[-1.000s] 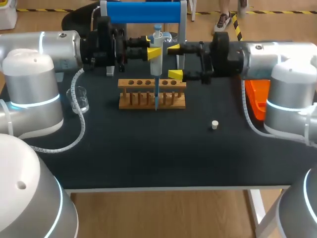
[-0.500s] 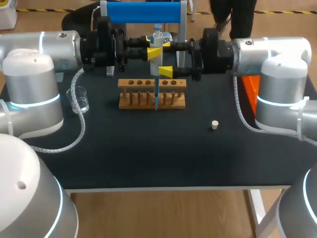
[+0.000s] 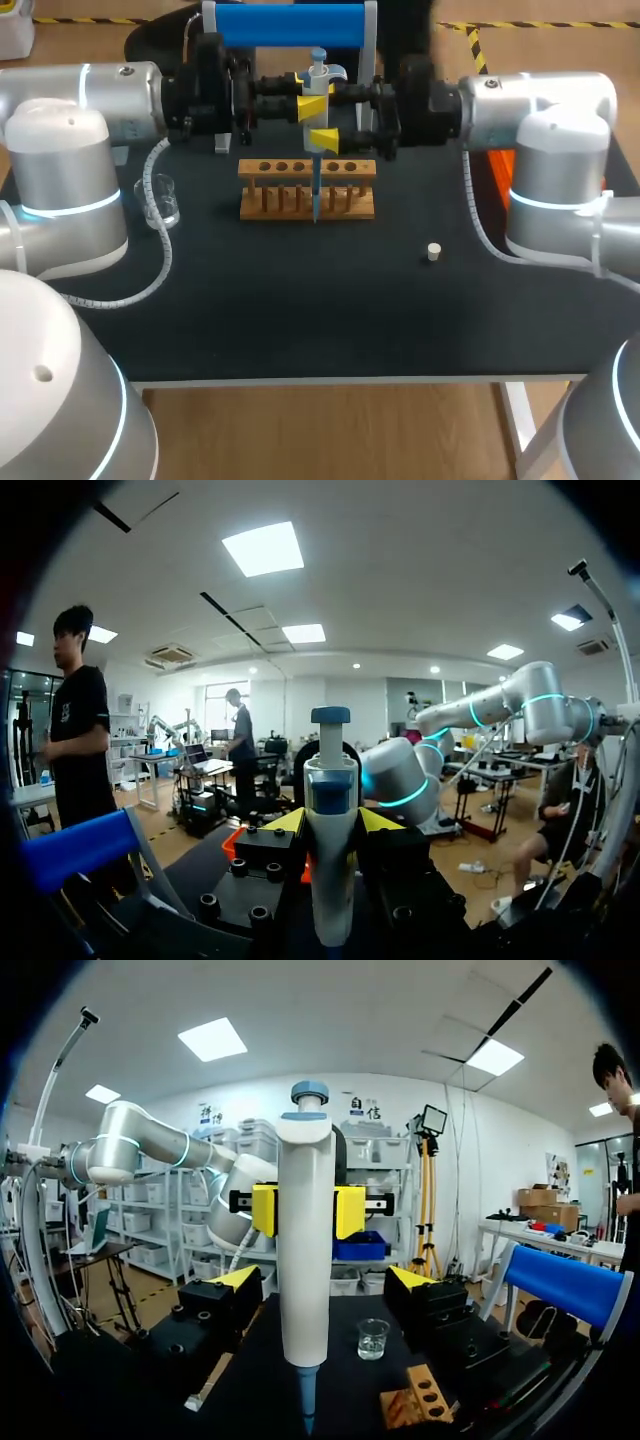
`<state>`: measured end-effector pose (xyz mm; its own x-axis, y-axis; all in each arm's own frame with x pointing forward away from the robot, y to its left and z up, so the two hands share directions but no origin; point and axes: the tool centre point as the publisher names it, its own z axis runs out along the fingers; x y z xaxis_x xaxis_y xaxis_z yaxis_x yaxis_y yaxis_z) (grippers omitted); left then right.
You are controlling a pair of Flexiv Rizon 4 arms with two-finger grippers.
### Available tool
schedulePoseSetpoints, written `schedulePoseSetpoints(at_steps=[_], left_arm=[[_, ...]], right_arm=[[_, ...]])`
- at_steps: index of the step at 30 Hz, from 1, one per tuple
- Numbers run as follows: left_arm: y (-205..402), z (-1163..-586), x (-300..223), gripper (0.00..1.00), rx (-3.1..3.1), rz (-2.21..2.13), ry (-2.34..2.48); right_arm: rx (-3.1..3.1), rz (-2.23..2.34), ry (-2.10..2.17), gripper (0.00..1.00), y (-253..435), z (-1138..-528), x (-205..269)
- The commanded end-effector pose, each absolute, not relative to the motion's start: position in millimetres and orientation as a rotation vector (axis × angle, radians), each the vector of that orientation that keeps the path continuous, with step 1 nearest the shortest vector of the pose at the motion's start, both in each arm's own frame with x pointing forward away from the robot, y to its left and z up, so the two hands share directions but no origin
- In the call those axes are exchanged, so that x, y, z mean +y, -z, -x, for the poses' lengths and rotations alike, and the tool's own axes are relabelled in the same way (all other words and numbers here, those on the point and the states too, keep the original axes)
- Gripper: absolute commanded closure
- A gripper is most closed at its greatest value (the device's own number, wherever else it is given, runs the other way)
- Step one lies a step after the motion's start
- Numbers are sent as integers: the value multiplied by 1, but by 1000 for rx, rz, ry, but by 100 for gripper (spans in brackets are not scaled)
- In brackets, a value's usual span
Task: Invert the test tube, pick up the pipette, mount the tip to pipette, aspirate from beaker and dispense into the tube, eject the tip, return the pipette, and cap with the stopper.
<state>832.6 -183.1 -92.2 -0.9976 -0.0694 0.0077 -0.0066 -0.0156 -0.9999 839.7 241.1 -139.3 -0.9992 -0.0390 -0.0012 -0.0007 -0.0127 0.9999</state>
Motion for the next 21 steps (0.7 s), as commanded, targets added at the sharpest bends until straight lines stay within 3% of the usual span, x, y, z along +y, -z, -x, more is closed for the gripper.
schedulePoseSetpoints(at_steps=[1, 12, 21], left_arm=[[91, -832, -184, 100, 2173, 87, 2204], [91, -832, -184, 100, 2173, 87, 2204], [91, -832, -184, 100, 2173, 87, 2204]], right_arm=[[-2182, -50, 2216, 24, 141, -842, 246], [-2176, -75, 2213, 47, 138, -842, 250], [-2178, -91, 2205, 58, 138, -840, 250]])
